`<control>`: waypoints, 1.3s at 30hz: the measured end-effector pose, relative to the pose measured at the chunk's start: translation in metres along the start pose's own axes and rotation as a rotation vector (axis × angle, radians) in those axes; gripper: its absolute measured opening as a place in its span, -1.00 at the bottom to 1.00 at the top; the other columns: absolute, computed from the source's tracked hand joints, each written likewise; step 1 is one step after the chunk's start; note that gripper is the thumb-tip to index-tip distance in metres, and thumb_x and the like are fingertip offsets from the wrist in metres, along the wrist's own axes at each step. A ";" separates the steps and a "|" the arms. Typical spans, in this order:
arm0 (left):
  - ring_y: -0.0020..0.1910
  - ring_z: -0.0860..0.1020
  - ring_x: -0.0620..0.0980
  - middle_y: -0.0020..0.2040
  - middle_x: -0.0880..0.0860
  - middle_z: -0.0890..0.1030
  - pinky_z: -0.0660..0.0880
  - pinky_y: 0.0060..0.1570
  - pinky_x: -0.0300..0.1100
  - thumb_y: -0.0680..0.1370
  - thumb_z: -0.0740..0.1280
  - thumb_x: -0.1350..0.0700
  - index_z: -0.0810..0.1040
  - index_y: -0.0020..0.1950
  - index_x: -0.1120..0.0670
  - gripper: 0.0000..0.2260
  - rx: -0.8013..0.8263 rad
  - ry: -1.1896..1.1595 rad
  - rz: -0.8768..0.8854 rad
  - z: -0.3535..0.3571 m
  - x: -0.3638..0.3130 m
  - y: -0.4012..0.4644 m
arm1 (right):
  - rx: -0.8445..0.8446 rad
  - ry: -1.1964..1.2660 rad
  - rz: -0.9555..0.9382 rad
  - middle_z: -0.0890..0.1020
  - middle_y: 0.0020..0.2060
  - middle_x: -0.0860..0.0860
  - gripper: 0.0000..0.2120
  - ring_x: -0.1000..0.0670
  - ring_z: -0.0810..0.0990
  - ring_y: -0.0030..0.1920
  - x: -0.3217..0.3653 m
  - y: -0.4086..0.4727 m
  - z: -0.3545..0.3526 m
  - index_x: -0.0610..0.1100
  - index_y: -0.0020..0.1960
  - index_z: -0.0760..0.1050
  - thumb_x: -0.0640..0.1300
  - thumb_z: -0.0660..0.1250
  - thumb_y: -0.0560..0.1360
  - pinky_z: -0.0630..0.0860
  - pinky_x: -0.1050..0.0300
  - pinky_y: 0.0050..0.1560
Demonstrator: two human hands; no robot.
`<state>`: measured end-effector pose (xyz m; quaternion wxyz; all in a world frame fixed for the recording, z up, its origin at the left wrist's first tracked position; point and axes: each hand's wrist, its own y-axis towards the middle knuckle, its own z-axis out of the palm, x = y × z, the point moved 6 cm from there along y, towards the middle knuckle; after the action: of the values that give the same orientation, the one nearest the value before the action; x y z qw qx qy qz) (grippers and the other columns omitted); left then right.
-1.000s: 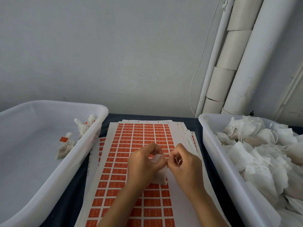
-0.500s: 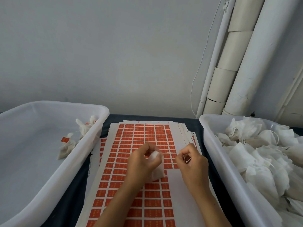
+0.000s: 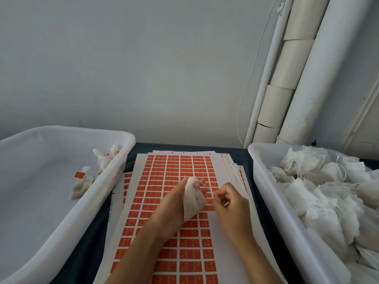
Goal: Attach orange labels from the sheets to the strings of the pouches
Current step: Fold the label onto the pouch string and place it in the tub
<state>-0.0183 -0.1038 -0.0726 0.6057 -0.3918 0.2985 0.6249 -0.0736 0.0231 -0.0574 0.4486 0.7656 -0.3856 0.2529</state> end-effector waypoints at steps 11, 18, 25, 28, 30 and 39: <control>-0.14 0.65 -0.08 -0.05 0.00 0.67 0.55 -0.18 -0.29 0.46 0.29 0.00 0.70 -0.05 -0.03 -0.79 -0.171 0.195 0.236 -0.008 -0.011 -0.002 | 0.152 -0.105 -0.129 0.59 -0.18 0.25 -0.95 0.22 0.58 -0.26 0.017 -0.006 0.016 0.03 -0.05 0.51 -0.04 0.29 0.51 0.45 0.51 -0.17; -0.16 0.58 -0.15 -0.23 -0.10 0.65 0.51 -0.20 -0.39 0.51 0.36 0.15 0.66 -0.20 0.07 -0.88 -0.288 0.607 0.388 -0.009 -0.012 0.000 | 0.092 -0.113 -0.094 0.63 -0.23 0.13 -0.94 0.14 0.58 -0.27 0.015 -0.004 0.007 -0.04 -0.10 0.54 -0.10 0.30 0.51 0.49 0.45 -0.19; -0.29 0.56 -0.15 -0.33 -0.10 0.60 0.51 -0.29 -0.38 0.46 0.44 0.15 0.60 -0.31 -0.02 -0.84 -0.394 0.849 0.506 -0.008 -0.019 -0.003 | 0.055 -0.103 -0.057 0.61 -0.17 0.14 -0.93 0.14 0.57 -0.21 0.017 -0.006 0.003 -0.02 -0.08 0.50 -0.04 0.27 0.50 0.51 0.40 -0.10; -0.33 0.57 -0.10 -0.35 -0.06 0.60 0.56 -0.28 -0.31 0.45 0.44 0.15 0.58 -0.32 -0.02 -0.83 -0.376 0.864 0.482 -0.007 -0.019 -0.003 | 0.018 -0.047 -0.054 0.63 -0.17 0.11 -0.83 0.16 0.57 -0.22 0.021 -0.008 0.001 -0.03 -0.09 0.50 0.03 0.23 0.45 0.52 0.39 -0.12; -0.37 0.59 -0.08 -0.37 -0.03 0.60 0.58 -0.30 -0.28 0.45 0.45 0.19 0.56 -0.31 0.04 -0.84 -0.381 0.853 0.465 -0.006 -0.017 -0.003 | -0.039 -0.076 -0.144 0.65 -0.19 0.05 -0.83 0.13 0.58 -0.24 0.029 -0.009 -0.002 -0.10 -0.12 0.55 -0.02 0.26 0.44 0.49 0.42 -0.14; -0.24 0.53 -0.16 -0.17 -0.01 0.56 0.51 -0.21 -0.35 0.48 0.36 0.30 0.47 -0.04 0.05 -0.82 -0.182 0.780 0.448 0.005 -0.010 -0.001 | -0.066 -0.098 -0.299 0.59 -0.20 0.03 -0.94 0.12 0.58 -0.20 0.038 -0.007 -0.002 -0.18 -0.19 0.58 -0.18 0.40 0.39 0.51 0.43 -0.15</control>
<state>-0.0181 -0.1048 -0.0610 0.2611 -0.5751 0.5256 0.5699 -0.0460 0.0136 -0.0320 0.4866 0.8108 -0.2970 0.1329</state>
